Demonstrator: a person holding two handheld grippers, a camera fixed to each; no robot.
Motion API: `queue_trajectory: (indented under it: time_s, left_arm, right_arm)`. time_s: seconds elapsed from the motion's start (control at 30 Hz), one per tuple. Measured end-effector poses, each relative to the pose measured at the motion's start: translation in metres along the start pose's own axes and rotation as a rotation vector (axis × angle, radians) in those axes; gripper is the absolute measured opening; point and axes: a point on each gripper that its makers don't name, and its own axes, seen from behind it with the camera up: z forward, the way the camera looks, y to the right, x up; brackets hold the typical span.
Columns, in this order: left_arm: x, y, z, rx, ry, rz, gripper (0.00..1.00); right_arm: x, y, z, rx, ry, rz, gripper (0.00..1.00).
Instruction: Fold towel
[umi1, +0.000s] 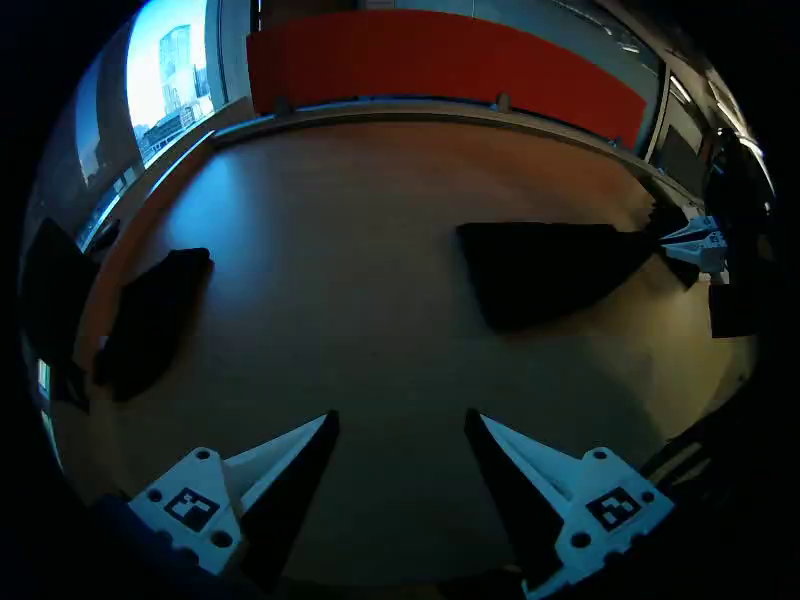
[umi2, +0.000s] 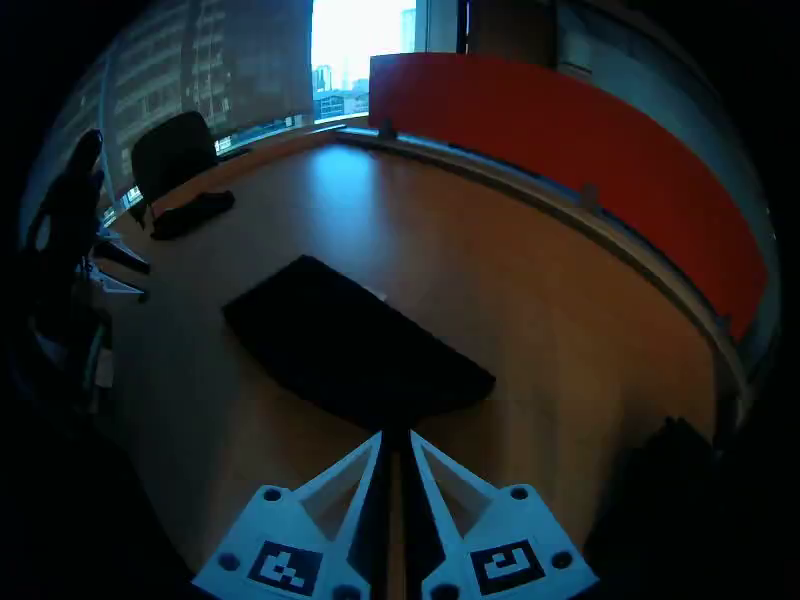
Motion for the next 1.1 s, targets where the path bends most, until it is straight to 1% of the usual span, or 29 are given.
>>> queue_trajectory:
  time_s: [0.2, 0.37, 0.47, 0.77, 1.1]
  left_arm:
    - [0.001, 0.001, 0.001, -0.006, 0.003, 0.002, 0.93]
    - [0.001, 0.001, 0.001, -0.009, 0.003, 0.001, 0.93]
    - [0.001, 0.002, 0.0, -0.012, 0.004, 0.0, 0.93]
    - [0.002, -0.001, -0.005, -0.01, 0.014, -0.01, 0.93]
    - [0.001, 0.0, -0.01, -0.017, 0.026, -0.025, 0.93]
  right_arm:
    - [0.01, 0.007, -0.01, -0.016, 0.016, -0.016, 0.05]
    - [0.017, 0.007, -0.01, -0.014, 0.022, -0.027, 0.05]
    - [0.026, 0.004, -0.009, -0.007, 0.033, -0.038, 0.05]
    - [0.067, -0.015, -0.002, 0.04, 0.065, -0.116, 0.05]
    - [0.105, -0.048, 0.012, 0.113, 0.084, -0.203, 0.05]
